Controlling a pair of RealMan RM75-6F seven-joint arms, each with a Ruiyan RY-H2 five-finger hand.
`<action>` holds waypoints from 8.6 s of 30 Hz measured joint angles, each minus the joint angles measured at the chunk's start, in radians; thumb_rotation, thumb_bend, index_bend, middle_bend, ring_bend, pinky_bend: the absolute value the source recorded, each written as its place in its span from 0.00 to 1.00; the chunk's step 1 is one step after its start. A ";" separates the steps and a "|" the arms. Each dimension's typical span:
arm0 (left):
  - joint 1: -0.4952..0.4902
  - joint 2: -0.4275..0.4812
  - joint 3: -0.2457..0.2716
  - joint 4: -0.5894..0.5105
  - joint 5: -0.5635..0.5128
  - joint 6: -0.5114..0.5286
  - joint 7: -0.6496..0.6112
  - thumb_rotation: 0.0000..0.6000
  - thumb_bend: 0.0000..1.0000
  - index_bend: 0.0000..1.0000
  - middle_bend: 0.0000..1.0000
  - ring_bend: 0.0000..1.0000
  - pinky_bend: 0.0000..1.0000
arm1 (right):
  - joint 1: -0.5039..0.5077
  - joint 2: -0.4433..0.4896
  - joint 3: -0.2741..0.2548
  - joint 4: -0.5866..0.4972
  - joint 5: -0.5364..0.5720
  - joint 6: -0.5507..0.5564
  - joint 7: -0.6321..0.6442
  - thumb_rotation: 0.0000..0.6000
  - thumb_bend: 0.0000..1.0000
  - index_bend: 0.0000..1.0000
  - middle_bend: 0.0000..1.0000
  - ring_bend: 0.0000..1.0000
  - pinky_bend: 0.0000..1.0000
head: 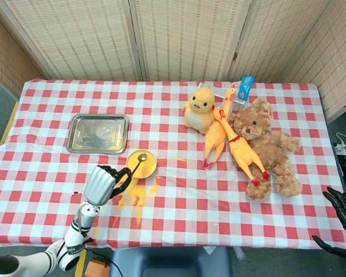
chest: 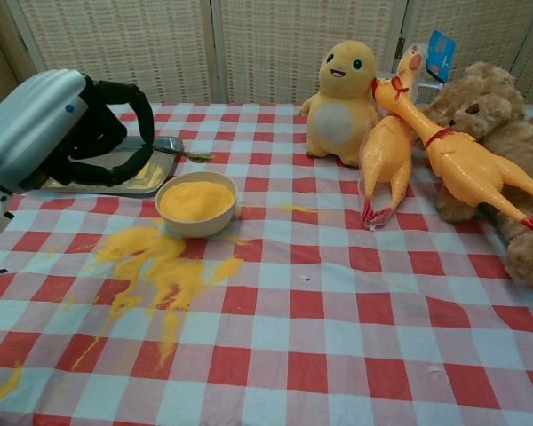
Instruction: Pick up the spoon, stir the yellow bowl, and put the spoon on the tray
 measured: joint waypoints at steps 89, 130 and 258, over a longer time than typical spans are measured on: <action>-0.036 0.394 -0.225 -0.501 -0.361 -0.664 -0.230 1.00 0.75 0.85 1.00 1.00 1.00 | 0.005 -0.007 0.016 -0.015 0.033 -0.031 -0.029 1.00 0.09 0.00 0.00 0.00 0.00; -0.084 0.315 -0.250 -0.296 -0.416 -0.723 -0.175 1.00 0.75 0.85 1.00 1.00 1.00 | 0.001 -0.005 0.026 -0.011 0.062 -0.033 -0.023 1.00 0.09 0.00 0.00 0.00 0.00; -0.024 0.446 -0.206 -0.477 -0.420 -0.806 -0.323 1.00 0.75 0.85 1.00 1.00 1.00 | -0.003 -0.010 0.022 -0.027 0.038 -0.027 -0.054 1.00 0.09 0.00 0.00 0.00 0.00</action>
